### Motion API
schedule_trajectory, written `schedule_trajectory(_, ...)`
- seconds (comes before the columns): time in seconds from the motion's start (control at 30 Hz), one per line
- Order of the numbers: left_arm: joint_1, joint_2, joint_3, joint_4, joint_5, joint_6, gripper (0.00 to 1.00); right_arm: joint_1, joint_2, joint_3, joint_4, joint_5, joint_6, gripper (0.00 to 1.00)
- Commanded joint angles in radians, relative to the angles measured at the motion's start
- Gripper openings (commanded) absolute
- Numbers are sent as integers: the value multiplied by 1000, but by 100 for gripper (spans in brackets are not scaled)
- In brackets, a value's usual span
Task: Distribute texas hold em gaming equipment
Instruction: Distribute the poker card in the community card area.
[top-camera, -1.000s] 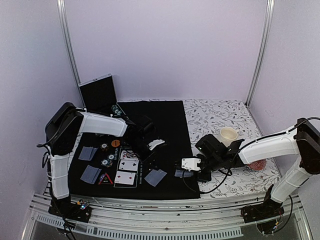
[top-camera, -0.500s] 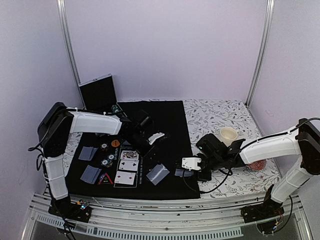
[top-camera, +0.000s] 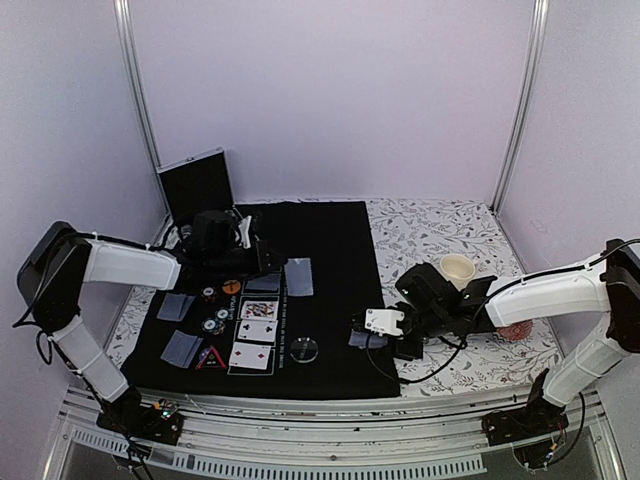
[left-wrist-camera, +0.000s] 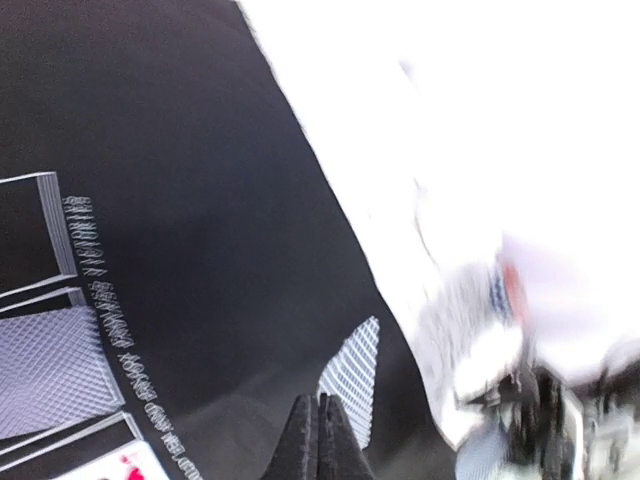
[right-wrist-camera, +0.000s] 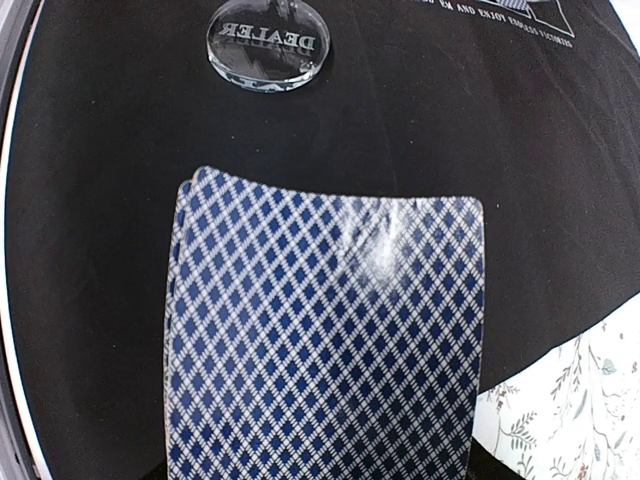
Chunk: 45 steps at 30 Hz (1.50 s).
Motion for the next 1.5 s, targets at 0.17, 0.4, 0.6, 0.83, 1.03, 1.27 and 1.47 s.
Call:
schedule_trajectory(0.17, 28, 51, -270, 653, -471, -581, 0, 7, -36, 36, 6, 14, 64, 57)
schedule_trajectory(0.4, 70, 185, -275, 775, -585, -753, 0, 6, -43, 47, -4, 16, 68, 57)
schedule_trajectory(0.6, 75, 228, -263, 736, -720, -857, 0, 7, -41, 58, -34, 23, 57, 57)
schedule_trajectory(0.83, 73, 234, -215, 583, -843, -956, 0, 7, -38, 68, -44, 24, 52, 57)
schedule_trajectory(1.03, 44, 261, -168, 493, -893, -1011, 0, 6, -32, 71, -47, 21, 49, 57)
schedule_trajectory(1.27, -8, 310, -115, 437, -919, -1089, 0, 6, -30, 79, -59, 24, 58, 57)
schedule_trajectory(1.47, -24, 376, -90, 413, -954, -1123, 0, 6, -40, 65, -62, 19, 62, 57)
